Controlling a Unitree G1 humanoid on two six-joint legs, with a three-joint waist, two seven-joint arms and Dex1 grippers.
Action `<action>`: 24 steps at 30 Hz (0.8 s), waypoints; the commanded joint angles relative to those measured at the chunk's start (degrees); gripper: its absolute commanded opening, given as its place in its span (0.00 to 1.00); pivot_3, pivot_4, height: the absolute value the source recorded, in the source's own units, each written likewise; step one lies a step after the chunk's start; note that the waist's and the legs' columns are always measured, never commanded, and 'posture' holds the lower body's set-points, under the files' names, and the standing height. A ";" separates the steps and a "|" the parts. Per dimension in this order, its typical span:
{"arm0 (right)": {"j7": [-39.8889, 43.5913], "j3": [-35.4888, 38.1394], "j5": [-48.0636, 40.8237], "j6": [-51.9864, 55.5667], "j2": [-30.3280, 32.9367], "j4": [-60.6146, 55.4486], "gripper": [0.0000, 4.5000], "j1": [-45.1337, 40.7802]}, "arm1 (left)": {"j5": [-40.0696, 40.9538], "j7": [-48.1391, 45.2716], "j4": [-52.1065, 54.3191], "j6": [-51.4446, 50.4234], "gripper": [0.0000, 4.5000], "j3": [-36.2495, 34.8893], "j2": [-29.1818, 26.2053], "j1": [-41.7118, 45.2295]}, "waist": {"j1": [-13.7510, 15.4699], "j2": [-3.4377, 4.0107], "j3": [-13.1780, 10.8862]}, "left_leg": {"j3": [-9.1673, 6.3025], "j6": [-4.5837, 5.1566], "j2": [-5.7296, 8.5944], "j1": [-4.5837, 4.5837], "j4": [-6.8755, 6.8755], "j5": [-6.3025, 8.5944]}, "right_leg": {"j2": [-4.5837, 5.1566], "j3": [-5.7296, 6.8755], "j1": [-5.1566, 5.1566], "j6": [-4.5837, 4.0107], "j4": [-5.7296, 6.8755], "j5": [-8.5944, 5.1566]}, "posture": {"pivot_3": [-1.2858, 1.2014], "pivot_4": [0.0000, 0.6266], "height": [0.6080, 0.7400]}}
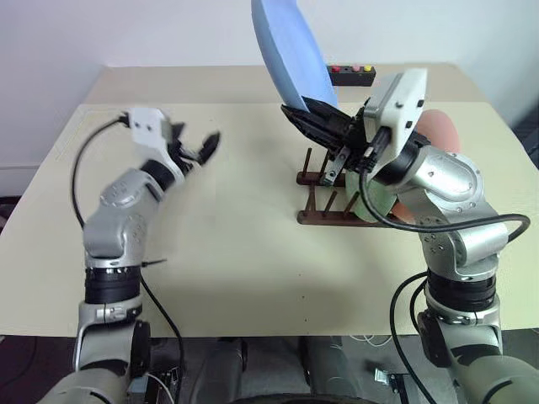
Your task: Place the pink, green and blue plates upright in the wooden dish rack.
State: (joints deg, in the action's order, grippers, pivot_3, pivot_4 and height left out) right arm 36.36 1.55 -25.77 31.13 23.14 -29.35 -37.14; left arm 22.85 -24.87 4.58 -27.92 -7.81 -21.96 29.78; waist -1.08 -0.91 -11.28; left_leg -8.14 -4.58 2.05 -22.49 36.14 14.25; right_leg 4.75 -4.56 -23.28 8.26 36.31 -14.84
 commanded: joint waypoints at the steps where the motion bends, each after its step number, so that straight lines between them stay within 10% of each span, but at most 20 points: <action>1: -4.58 5.14 -9.49 6.17 -2.24 -4.10 0.00 1.72 | -0.35 -8.82 5.73 7.10 0.97 4.73 -1.13 -4.85 | 0.01 0.01 0.00 | 0.01 0.00 0.00 0.00 -0.02 0.00 | 0.00 0.00 0.00 0.00 -0.01 0.00 | 0.52 0.24 1.00; 24: -24.51 12.39 -35.14 15.10 -3.99 -5.21 0.00 10.10 | 0.81 -21.40 11.41 13.36 0.97 9.06 -3.32 -13.89 | -0.02 0.05 0.02 | 0.02 0.02 -0.03 0.02 -0.01 0.01 | -0.04 0.00 0.01 -0.05 0.00 0.02 | 0.52 0.24 1.00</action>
State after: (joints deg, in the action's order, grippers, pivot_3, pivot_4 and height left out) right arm 12.59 12.54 -58.81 47.27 19.09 -33.44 -27.00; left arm 23.21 -46.14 13.89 -15.40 1.32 -25.33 16.09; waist -1.10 -0.86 -11.26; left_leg -8.12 -4.55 2.02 -22.47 36.12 14.25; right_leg 4.71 -4.56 -23.26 8.22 36.32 -14.81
